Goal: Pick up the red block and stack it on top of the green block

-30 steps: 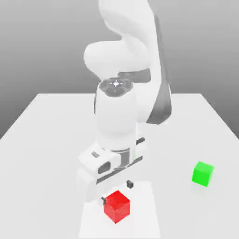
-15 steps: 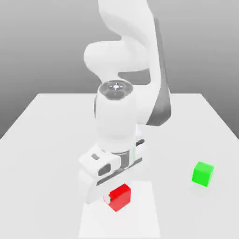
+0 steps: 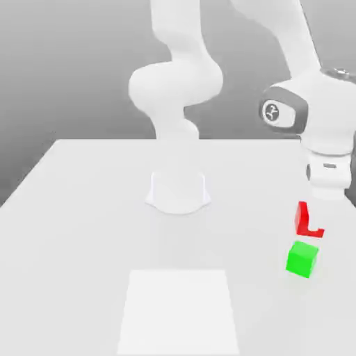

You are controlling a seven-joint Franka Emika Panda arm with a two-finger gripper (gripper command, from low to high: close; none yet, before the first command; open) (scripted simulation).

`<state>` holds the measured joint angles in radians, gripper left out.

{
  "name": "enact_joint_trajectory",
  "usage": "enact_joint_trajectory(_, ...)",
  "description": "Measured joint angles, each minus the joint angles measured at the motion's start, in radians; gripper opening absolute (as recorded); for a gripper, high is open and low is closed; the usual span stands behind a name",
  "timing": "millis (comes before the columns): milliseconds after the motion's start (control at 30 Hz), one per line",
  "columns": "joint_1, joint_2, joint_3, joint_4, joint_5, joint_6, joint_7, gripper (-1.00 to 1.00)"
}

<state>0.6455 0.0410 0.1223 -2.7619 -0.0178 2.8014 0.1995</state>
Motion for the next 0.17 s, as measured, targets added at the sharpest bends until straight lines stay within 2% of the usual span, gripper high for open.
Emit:
enact_joint_trajectory(33,0.004,0.036,-0.008,0.001,-0.013,0.034,0.009,-1.0)
enact_joint_trajectory(67,0.007,0.064,-0.013,0.003,-0.025,0.061,0.018,1.0)
enact_joint_trajectory(167,0.007,0.064,-0.013,0.003,-0.025,0.061,0.018,1.0)
